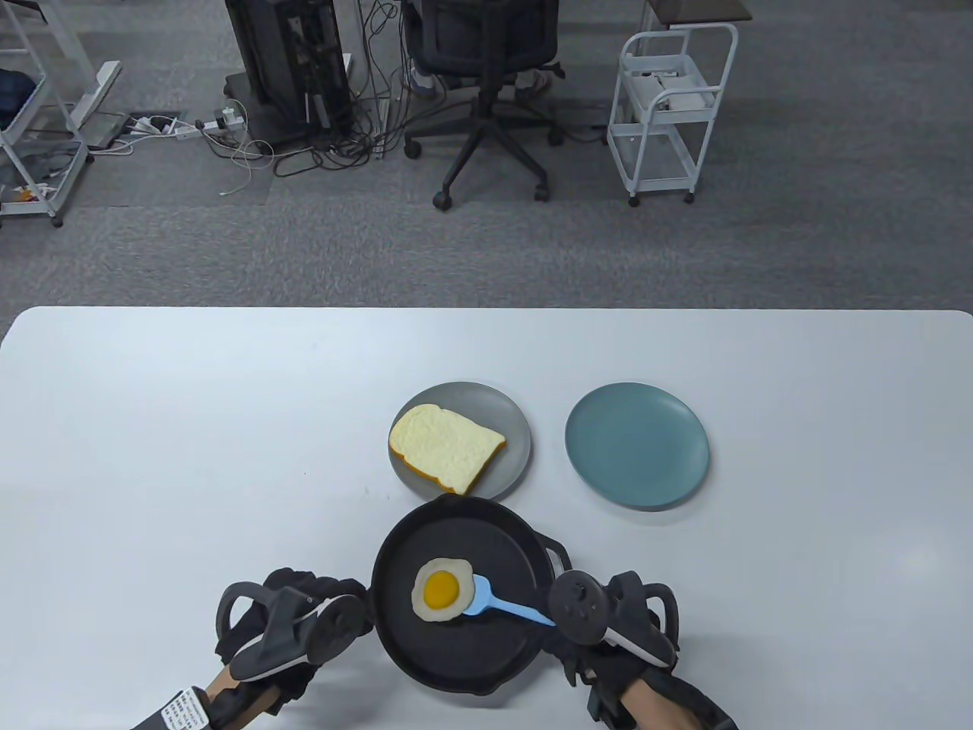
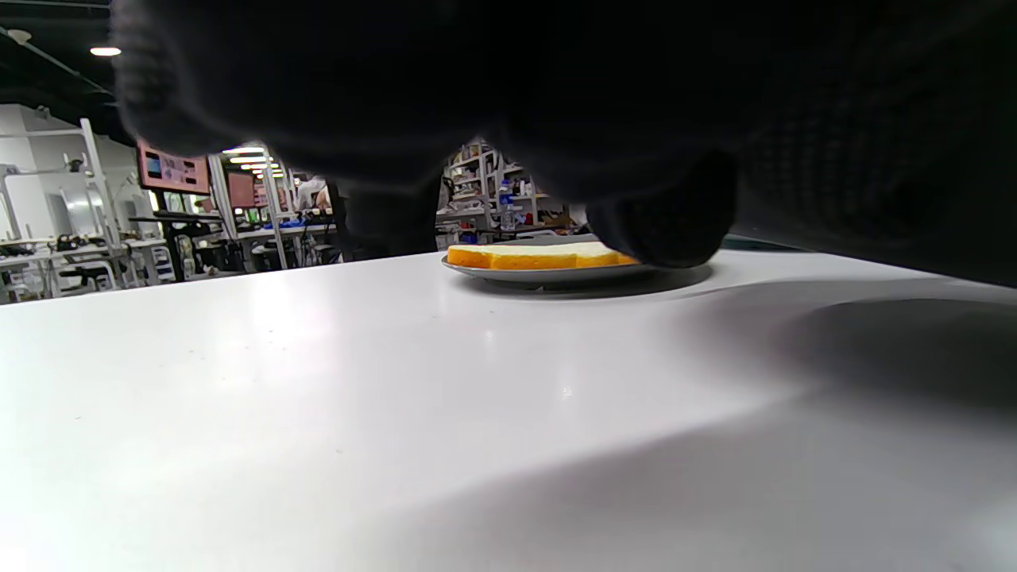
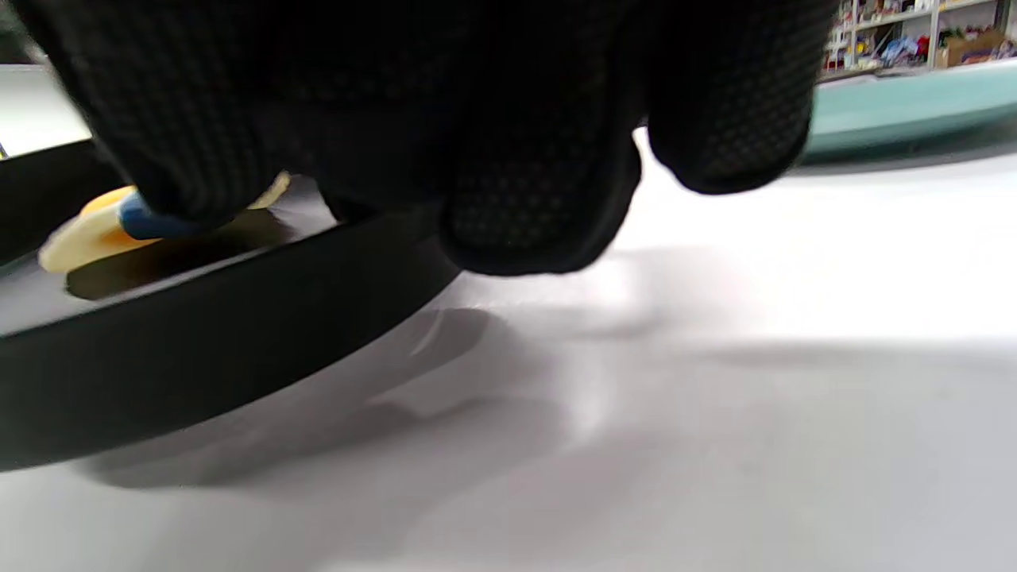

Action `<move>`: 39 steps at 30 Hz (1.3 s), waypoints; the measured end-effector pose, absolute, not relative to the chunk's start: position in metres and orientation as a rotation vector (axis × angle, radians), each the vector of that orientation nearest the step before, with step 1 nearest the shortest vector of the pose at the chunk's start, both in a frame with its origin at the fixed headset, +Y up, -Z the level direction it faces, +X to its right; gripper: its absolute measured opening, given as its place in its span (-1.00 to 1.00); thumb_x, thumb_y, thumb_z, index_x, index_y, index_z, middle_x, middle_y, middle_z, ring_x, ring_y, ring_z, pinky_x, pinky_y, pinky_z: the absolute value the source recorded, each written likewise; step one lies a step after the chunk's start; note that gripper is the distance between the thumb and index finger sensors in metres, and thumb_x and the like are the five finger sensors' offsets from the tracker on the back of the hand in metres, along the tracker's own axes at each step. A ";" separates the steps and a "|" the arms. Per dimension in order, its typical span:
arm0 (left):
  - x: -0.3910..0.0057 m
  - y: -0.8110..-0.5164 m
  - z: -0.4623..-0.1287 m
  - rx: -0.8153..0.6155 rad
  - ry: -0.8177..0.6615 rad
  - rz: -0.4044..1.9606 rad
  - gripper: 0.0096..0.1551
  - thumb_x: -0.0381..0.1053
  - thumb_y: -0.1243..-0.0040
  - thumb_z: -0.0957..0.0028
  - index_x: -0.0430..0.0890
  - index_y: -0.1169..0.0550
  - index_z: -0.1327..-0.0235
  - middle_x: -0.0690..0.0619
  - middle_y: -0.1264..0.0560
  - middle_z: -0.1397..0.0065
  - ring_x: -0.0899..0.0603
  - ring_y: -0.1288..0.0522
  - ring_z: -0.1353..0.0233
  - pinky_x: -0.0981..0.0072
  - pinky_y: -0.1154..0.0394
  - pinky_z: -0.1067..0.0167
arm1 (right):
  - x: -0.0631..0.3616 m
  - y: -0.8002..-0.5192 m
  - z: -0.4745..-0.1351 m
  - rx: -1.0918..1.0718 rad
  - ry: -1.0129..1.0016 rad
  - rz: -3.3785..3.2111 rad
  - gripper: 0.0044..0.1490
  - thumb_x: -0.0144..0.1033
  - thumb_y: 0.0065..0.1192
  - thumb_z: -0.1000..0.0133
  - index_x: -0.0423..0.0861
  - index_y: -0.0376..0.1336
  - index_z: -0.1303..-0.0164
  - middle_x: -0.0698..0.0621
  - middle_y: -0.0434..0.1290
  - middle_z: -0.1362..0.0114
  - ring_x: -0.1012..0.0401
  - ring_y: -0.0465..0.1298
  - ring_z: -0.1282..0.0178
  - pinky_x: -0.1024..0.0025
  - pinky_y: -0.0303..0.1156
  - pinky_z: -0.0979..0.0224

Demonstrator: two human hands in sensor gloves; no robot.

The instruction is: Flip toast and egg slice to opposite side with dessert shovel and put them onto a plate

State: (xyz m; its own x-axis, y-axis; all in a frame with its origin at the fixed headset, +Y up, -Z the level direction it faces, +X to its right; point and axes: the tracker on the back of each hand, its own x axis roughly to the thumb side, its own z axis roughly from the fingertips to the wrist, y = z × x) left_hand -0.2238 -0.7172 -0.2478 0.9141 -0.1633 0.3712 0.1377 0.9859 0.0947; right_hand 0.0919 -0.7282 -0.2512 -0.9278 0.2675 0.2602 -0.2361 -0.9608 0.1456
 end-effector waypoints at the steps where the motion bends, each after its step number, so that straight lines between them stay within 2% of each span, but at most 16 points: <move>1: -0.224 -0.717 -0.248 0.066 -0.389 -0.157 -0.48 0.40 -0.36 0.37 0.15 -0.80 0.29 0.27 -0.71 0.63 -0.02 -0.67 0.58 0.08 -0.64 0.13 | 0.092 -0.730 -0.252 0.397 0.197 2.818 -0.32 0.11 0.56 0.18 0.03 0.54 -0.11 0.25 0.71 0.32 0.23 0.74 0.19 0.08 0.59 -0.15; 9: -0.227 -0.717 -0.251 0.049 -0.377 -0.135 -0.48 0.41 -0.36 0.37 0.15 -0.79 0.29 0.28 -0.71 0.63 -0.01 -0.66 0.58 0.08 -0.65 0.13 | 0.097 -0.735 -0.259 0.322 0.221 2.683 -0.34 0.10 0.56 0.19 0.05 0.55 -0.09 0.25 0.71 0.32 0.23 0.74 0.20 0.08 0.59 -0.14; 15: -0.234 -0.717 -0.256 0.022 -0.354 -0.080 -0.48 0.41 -0.35 0.37 0.15 -0.79 0.28 0.28 -0.70 0.63 -0.01 -0.66 0.58 0.08 -0.65 0.13 | 0.118 -0.722 -0.260 0.198 0.135 2.614 -0.29 0.17 0.50 0.18 0.01 0.55 -0.09 0.23 0.71 0.35 0.22 0.74 0.23 0.07 0.59 -0.12; 18: -0.233 -0.716 -0.256 0.020 -0.350 -0.087 -0.48 0.41 -0.35 0.37 0.15 -0.79 0.28 0.28 -0.70 0.63 -0.01 -0.66 0.58 0.08 -0.65 0.13 | 0.130 -0.710 -0.257 0.111 0.000 2.665 -0.30 0.12 0.52 0.16 -0.02 0.55 -0.10 0.22 0.71 0.32 0.20 0.74 0.20 0.05 0.58 -0.14; 21: -0.234 -0.716 -0.256 0.010 -0.343 -0.073 -0.48 0.41 -0.35 0.36 0.15 -0.79 0.28 0.28 -0.70 0.63 -0.01 -0.67 0.58 0.08 -0.65 0.13 | 0.133 -0.699 -0.249 0.093 -0.218 2.759 -0.36 0.05 0.56 0.15 0.02 0.55 -0.11 0.20 0.72 0.25 0.18 0.74 0.11 0.04 0.56 -0.19; 24: -0.235 -0.715 -0.257 -0.001 -0.328 -0.044 -0.48 0.41 -0.35 0.36 0.15 -0.79 0.28 0.28 -0.71 0.63 -0.01 -0.67 0.58 0.08 -0.65 0.13 | 0.121 -0.693 -0.239 0.159 -0.446 2.887 -0.38 0.02 0.60 0.17 0.05 0.55 -0.09 0.20 0.73 0.20 0.16 0.73 0.03 0.02 0.54 -0.24; 27: -0.237 -0.714 -0.258 -0.017 -0.310 -0.009 -0.48 0.41 -0.35 0.36 0.14 -0.79 0.28 0.28 -0.70 0.63 -0.01 -0.66 0.58 0.08 -0.65 0.14 | 0.099 -0.694 -0.230 0.339 -0.624 3.062 -0.40 -0.01 0.61 0.18 0.09 0.54 -0.09 0.21 0.73 0.14 0.15 0.71 -0.06 0.00 0.51 -0.30; 31: -0.237 -0.715 -0.258 -0.025 -0.296 -0.009 -0.48 0.40 -0.36 0.36 0.14 -0.80 0.28 0.28 -0.70 0.63 -0.01 -0.66 0.59 0.08 -0.65 0.14 | 0.075 -0.694 -0.220 0.575 -0.833 3.236 -0.39 0.00 0.60 0.18 0.11 0.53 -0.10 0.22 0.72 0.12 0.17 0.71 -0.06 0.03 0.51 -0.30; 39: -0.235 -0.716 -0.257 -0.022 -0.305 -0.028 -0.48 0.40 -0.36 0.36 0.14 -0.80 0.28 0.27 -0.70 0.63 -0.01 -0.66 0.58 0.08 -0.65 0.14 | 0.078 -0.696 -0.221 0.517 -0.718 3.226 -0.38 0.03 0.55 0.15 0.06 0.53 -0.11 0.22 0.72 0.14 0.18 0.72 -0.01 0.03 0.53 -0.27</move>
State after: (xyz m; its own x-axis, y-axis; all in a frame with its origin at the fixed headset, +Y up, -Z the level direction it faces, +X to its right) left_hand -0.2355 -0.7157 -0.2574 0.9535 -0.0239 0.3006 0.0306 0.9994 -0.0175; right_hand 0.0775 -0.6959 -0.2210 -0.9321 -0.2602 0.2521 0.1288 -0.8884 -0.4407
